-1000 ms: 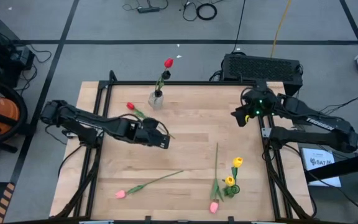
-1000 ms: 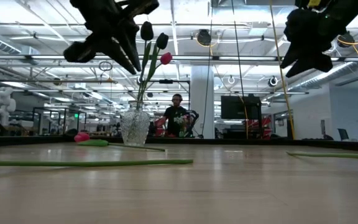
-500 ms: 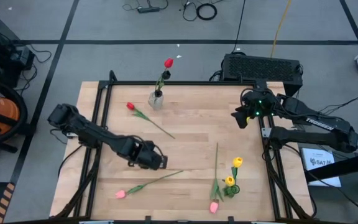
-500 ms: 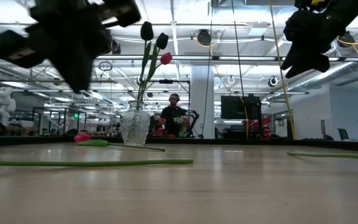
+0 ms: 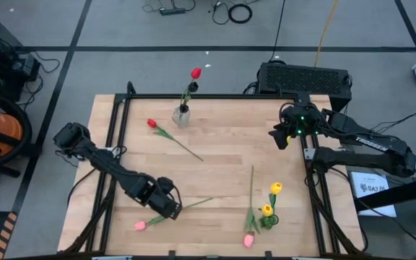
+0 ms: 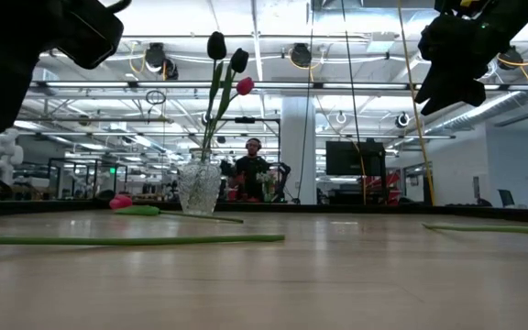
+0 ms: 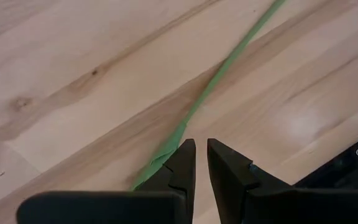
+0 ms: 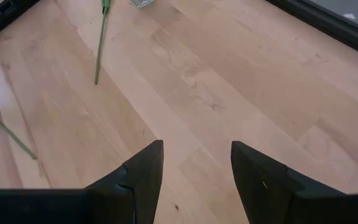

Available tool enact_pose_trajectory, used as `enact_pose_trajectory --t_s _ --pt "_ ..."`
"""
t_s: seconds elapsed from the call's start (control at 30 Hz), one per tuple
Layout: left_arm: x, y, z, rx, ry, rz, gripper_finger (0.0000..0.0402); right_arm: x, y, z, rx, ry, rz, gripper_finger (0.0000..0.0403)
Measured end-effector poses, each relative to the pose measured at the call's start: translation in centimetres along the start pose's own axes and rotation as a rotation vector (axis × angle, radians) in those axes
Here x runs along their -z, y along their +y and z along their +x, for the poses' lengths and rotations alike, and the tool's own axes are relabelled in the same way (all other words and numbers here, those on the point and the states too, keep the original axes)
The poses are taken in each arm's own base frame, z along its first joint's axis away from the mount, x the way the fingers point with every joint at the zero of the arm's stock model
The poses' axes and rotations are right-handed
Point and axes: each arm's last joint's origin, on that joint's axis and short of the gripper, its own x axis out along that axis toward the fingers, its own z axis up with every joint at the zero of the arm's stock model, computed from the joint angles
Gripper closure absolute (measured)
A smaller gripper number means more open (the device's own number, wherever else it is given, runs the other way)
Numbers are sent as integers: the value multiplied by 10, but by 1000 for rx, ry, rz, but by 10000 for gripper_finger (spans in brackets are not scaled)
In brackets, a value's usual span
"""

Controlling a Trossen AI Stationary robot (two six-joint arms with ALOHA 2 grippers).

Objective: Sort flowers into vase by color
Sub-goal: Put the left pink tulip into the green flower vase

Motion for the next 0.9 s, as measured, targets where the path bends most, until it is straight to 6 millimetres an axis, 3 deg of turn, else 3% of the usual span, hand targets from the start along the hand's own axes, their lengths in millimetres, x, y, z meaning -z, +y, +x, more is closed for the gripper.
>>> enact_pose_trajectory --t_s 0.27,0.4,0.57,0.9 --pt "1 3 0 -24 -62 60 341 0 0 0 0 0 3 222" --pt "3 3 5 -45 -91 83 293 0 0 0 0 0 6 222" --pt "5 3 21 -105 -141 284 234 0 0 0 1 0 12 222" --pt "19 -1 60 -139 82 391 242 0 0 0 1 -1 12 222"
